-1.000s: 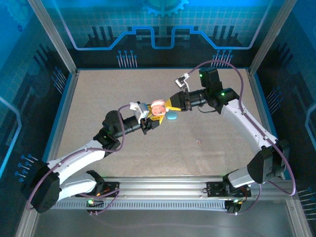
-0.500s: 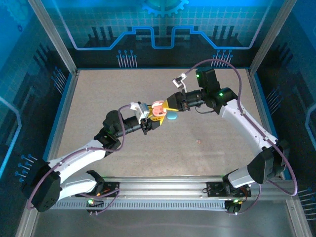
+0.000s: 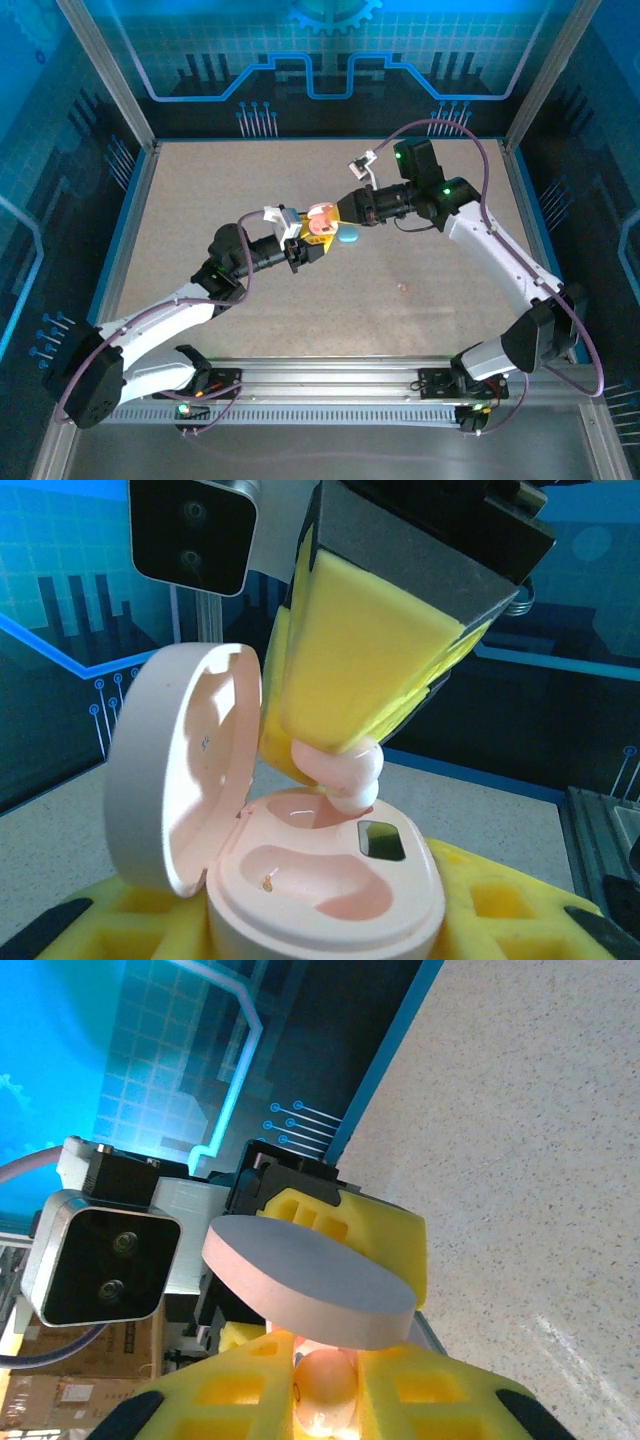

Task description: Insert wireless bluetooth earbuds into charging case

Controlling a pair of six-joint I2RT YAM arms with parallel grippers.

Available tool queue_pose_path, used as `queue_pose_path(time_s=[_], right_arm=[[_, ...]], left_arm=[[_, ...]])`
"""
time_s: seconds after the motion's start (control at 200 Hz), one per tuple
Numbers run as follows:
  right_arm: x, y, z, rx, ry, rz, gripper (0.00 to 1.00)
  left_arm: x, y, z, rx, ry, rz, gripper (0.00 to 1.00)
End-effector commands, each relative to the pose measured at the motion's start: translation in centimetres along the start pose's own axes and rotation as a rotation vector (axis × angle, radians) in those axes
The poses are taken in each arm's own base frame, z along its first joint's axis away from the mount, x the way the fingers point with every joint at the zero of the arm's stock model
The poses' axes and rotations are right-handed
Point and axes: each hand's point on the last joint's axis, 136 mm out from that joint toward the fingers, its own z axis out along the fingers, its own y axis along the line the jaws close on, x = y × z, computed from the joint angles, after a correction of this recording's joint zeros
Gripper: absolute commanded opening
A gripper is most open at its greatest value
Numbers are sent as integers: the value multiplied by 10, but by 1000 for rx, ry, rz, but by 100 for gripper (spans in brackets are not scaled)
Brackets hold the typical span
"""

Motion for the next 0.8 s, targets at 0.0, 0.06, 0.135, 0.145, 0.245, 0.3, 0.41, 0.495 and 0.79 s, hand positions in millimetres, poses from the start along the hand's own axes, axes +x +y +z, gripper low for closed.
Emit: queue_pose_path(time_s=[0.0, 0.06, 0.135, 0.145, 0.245, 0.3, 0.41, 0.495, 0.79], right_arm=[[0, 10, -2, 35, -20, -74, 21], [2, 11, 0, 50, -20, -92, 22], [3, 10, 1, 66, -19, -105, 22], [3, 9, 2, 70, -18, -104, 23], [4, 7, 2, 96, -18, -109, 25], [4, 4, 1, 119, -19, -111, 25], [5, 0, 0, 146, -20, -114, 26], [5, 0, 0, 153, -18, -115, 27], [6, 2, -1, 159, -11, -119, 31]], left_arm=[[-24, -11, -1, 47, -77, 32, 40], [-25, -11, -1, 49, -79, 30, 40], [-25, -11, -1, 51, -81, 28, 40], [-26, -11, -1, 51, -82, 28, 40], [-26, -12, -1, 51, -84, 28, 40], [-27, -11, -1, 49, -87, 28, 40], [-27, -12, -1, 51, -87, 27, 40], [-27, -11, -1, 50, -87, 26, 40], [-26, -11, -1, 49, -89, 24, 40]])
